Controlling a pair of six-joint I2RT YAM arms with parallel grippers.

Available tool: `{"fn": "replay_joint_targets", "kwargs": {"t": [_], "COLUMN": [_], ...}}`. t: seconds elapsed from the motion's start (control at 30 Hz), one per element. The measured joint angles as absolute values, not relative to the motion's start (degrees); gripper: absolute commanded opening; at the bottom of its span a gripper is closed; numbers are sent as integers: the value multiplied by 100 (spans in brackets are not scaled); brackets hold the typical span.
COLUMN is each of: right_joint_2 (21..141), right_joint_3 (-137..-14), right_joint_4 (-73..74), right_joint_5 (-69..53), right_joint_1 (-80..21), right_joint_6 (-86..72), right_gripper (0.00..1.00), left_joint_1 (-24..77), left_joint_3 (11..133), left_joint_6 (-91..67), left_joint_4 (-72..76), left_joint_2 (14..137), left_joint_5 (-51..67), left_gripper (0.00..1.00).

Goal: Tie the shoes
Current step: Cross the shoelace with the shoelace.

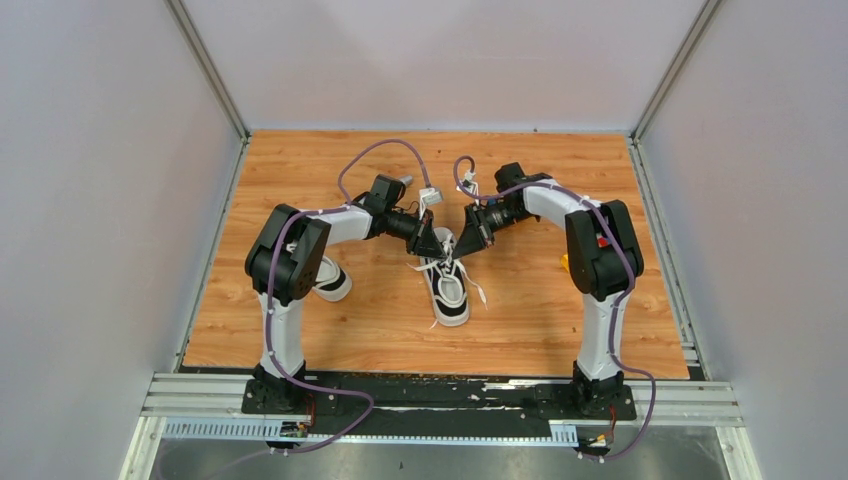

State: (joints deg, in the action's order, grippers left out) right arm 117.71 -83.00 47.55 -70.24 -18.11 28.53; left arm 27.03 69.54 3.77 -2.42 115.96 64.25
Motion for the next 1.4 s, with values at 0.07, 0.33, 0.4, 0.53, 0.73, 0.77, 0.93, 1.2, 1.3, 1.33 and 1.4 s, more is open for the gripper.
{"fn": "replay_joint_targets", "kwargs": {"t": [0.07,0.33,0.4,0.53,0.73,0.77,0.93,1.2,1.3,1.33,1.4], "right_joint_2": [11799,11815,11839,12001,12285,12304,12315,12315,12315,12315,12315], "right_joint_3": [-8300,-8374,-8488,-8792,-8962,-8962,-8962,-8962,-8965,-8965,-8965], "right_joint_4": [4755,4790,4801,4792,4797,4812,4917,4969,4963,4956,4917], "right_joint_5": [-7052,-6952,-6855,-6635,-6466,-6471,-6495,-6528,-6523,-6521,-6497], "right_joint_1": [-1811,-1693,-1581,-1435,-1500,-1529,-1669,-1846,-1872,-1876,-1887], "right_joint_6": [2853,2856,2882,3037,3319,3356,3518,3612,3610,3605,3575], "right_gripper": [9,17,19,22,27,27,31,40,39,37,32], "left_joint_1": [2703,2703,2703,2703,2700,2700,2700,2685,2672,2670,2663], "left_joint_3": [6954,6956,6967,7002,7057,7057,7057,7057,7057,7057,7057], "left_joint_6": [397,443,449,467,458,438,388,281,233,222,191], "left_joint_4": [-244,-263,-281,-281,-228,-202,-134,-93,-51,-43,-32], "left_joint_2": [11596,11614,11636,11714,11821,11832,11843,11843,11843,11843,11843], "left_joint_5": [6438,6445,6451,6536,6713,6737,6853,6976,7019,7032,7052], "left_gripper": [0,0,0,0,0,0,0,0,0,0,0]}}
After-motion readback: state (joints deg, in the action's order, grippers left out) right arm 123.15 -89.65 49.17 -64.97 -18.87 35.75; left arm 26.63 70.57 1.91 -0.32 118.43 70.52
